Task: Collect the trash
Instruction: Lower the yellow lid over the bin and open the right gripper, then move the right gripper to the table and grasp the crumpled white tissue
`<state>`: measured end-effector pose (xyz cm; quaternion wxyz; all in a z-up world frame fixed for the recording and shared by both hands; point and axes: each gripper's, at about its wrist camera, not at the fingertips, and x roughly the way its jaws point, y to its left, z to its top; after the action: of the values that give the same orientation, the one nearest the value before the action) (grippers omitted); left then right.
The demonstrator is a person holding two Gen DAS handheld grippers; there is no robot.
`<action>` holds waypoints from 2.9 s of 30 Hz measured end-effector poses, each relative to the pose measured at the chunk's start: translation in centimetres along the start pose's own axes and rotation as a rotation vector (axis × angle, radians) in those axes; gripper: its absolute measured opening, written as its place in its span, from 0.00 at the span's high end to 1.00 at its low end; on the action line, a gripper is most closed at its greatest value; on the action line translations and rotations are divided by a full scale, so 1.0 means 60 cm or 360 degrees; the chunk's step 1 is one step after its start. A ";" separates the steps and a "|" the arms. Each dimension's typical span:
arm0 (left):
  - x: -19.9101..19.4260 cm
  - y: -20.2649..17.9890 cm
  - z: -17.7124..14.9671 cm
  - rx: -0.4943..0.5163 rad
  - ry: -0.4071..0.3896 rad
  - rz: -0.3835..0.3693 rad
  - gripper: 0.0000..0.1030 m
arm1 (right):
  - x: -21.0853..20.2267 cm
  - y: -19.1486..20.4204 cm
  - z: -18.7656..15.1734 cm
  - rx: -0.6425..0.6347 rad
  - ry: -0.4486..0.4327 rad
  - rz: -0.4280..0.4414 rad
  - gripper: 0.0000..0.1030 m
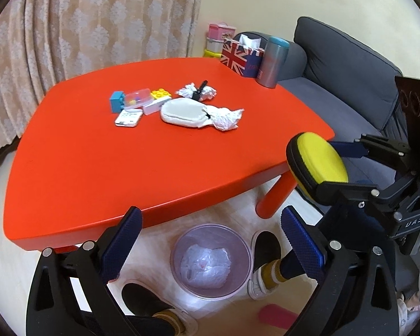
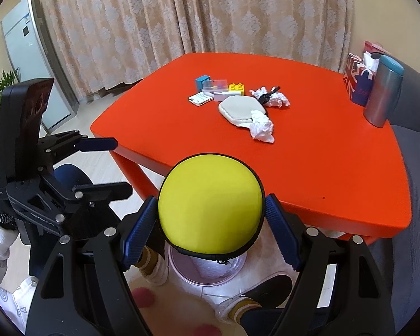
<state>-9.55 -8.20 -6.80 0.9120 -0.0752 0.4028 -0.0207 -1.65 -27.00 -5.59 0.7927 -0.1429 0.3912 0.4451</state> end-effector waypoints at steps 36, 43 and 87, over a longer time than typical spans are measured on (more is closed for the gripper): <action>-0.034 0.049 0.012 -0.0065 -0.0029 0.0049 0.07 | 0.006 -0.022 0.017 0.0053 -0.0001 0.0025 0.06; -0.030 0.066 0.044 -0.0068 -0.0025 0.0051 0.07 | 0.011 -0.041 0.054 0.0057 -0.0003 0.0000 0.06; 0.083 0.163 0.147 -0.0110 0.0095 0.0045 0.07 | 0.245 -0.126 0.162 -0.0063 0.0346 -0.0015 0.78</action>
<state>0.10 2.02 -6.10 0.8965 -0.1003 0.4314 0.0039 13.69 -16.95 -11.18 0.7446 -0.2077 0.4654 0.4310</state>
